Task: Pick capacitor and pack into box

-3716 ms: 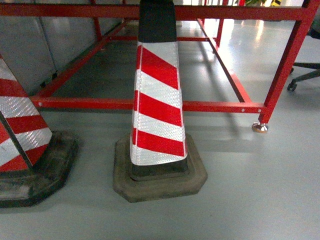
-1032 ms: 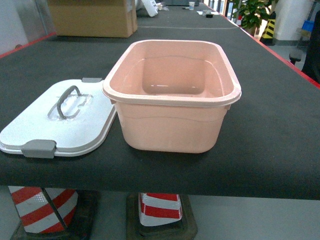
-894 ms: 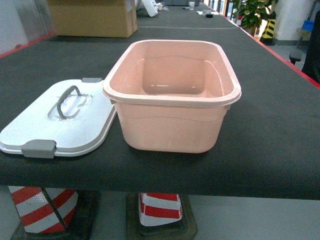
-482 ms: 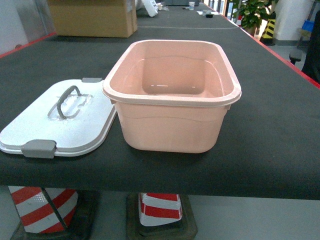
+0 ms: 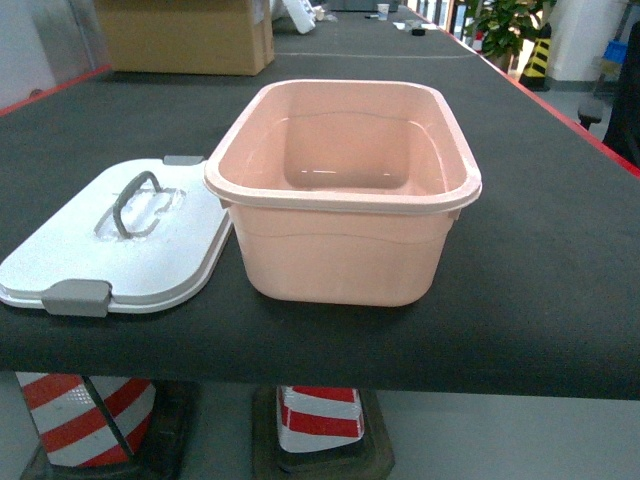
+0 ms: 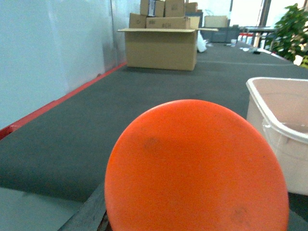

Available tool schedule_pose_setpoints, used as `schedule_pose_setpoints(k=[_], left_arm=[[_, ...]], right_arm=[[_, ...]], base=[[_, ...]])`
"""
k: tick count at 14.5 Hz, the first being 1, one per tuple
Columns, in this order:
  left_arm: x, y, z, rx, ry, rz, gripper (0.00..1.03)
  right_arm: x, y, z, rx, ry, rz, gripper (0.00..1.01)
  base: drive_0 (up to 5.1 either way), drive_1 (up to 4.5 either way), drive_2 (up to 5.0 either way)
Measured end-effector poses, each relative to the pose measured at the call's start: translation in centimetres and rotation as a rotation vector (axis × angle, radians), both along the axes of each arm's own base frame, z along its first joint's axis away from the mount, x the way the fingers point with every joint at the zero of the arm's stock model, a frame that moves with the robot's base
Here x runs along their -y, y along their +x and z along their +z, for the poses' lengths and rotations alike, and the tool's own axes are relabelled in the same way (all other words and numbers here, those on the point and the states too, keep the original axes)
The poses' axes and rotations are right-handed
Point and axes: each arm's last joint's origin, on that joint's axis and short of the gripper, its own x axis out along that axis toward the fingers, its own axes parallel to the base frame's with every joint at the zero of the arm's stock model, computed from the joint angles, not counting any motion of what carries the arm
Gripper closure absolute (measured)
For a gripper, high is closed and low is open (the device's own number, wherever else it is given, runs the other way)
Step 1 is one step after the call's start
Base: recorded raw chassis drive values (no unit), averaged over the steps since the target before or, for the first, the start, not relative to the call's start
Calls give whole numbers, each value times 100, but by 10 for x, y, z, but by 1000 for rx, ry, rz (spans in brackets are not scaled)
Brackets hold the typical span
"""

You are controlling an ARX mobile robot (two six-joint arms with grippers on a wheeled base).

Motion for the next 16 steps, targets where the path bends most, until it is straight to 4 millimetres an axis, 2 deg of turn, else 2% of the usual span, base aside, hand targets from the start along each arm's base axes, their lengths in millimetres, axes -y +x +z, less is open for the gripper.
schedule_pose_setpoints(k=[2,3,4,5,6,7,8,10,12,13,14,15,16], left_arm=[[4,8,3,4,-7,101,59],[13,16,6,5,-13,47,59],[30,31,19,17,-16,-62,59],[51,53,45,77,-38,-149,59],[72,74,66,127,-59,-209,59],[98,102,79,130,-64,-268,59],[124,131,78,65,-54,-308,59],[168,187,61,-53,-20,-336,59],[196,228,55,-78,-20,-335,59],[212,251,58,-36,-38,-316,38],[214,252,60,-36,-37,-325,11],[214,252,59,-37,-34,-325,3],[214,252,60,-36,-35,-325,5]], right_arm=[[0,0,0,0,0,0,3],[0,0,0,0,0,1,3],[0,0,0,0,0,0,3],[0,0,0,1,0,0,3],[0,0,0,0,0,0,3],[0,0,0,0,0,0,3],[0,0,0,1,0,0,3],[0,0,0,0,0,0,3],[0,0,0,1,0,0,3],[0,0,0,0,0,0,3],[0,0,0,1,0,0,3],[0,0,0,0,0,0,3],[0,0,0,0,0,0,3]], base=[[0,0,0],[0,0,0],[0,0,0],[0,0,0],[0,0,0],[0,0,0],[0,0,0],[0,0,0],[0,0,0],[0,0,0],[0,0,0],[0,0,0],[0,0,0]])
